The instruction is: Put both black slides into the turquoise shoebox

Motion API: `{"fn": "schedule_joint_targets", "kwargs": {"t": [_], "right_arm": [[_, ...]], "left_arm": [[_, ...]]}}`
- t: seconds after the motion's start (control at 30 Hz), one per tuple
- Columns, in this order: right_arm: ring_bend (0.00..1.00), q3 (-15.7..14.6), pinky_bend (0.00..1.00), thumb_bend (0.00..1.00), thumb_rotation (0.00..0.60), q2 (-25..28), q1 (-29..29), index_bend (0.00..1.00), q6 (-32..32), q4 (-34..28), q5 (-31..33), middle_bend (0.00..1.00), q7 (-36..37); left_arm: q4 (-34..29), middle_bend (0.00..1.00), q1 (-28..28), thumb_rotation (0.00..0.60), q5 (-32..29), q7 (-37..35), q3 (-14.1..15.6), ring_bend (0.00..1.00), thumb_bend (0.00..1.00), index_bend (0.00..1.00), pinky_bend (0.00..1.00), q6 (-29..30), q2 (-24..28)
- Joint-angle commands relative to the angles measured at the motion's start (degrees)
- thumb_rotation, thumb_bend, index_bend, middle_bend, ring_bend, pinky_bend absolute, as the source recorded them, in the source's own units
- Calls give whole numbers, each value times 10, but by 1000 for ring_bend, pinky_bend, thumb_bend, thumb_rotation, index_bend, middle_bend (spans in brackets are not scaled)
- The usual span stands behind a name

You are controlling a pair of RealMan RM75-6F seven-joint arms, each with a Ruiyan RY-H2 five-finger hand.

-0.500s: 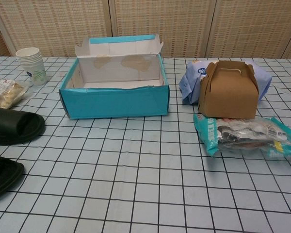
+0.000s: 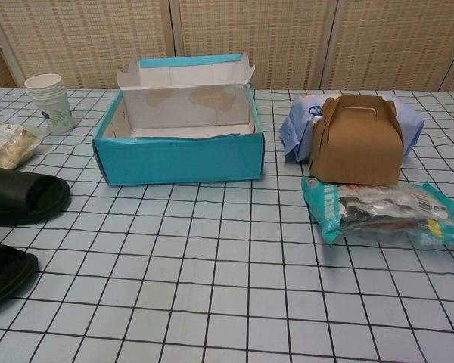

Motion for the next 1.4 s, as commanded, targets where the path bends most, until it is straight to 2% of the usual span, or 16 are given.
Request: {"fn": "schedule_joint_targets", "kwargs": {"t": [0.03, 0.17, 0.53, 0.7, 1.07, 1.4], "right_arm": [[0, -3, 0, 176, 600, 5, 0, 0, -4, -3, -4, 0, 6], [0, -5, 0, 177, 600, 9, 2, 0, -11, -5, -3, 0, 6], [0, -9, 0, 177, 600, 12, 4, 0, -18, -9, -5, 0, 8], [0, -11, 0, 177, 600, 18, 4, 0, -18, -10, -9, 0, 14], [0, -14, 0, 176, 600, 25, 2, 0, -18, -14, -11, 0, 19], [0, -14, 0, 176, 600, 26, 2, 0, -20, -17, -10, 0, 18]], "left_arm": [[-35, 0, -27, 600, -26, 34, 10, 0, 345, 0, 48, -54, 15], [-46, 0, -44, 600, -50, 62, 7, 0, 324, 0, 13, -89, 10], [-72, 0, -64, 600, -98, 132, 2, 0, 291, 0, 0, -123, 1], [-80, 0, -82, 600, -158, 195, 2, 0, 290, 0, 0, -157, -13], [-61, 0, -112, 600, -262, 282, 4, 0, 303, 0, 0, -179, -50], [-46, 0, -125, 600, -320, 333, 20, 0, 297, 0, 2, -169, -72]]}}
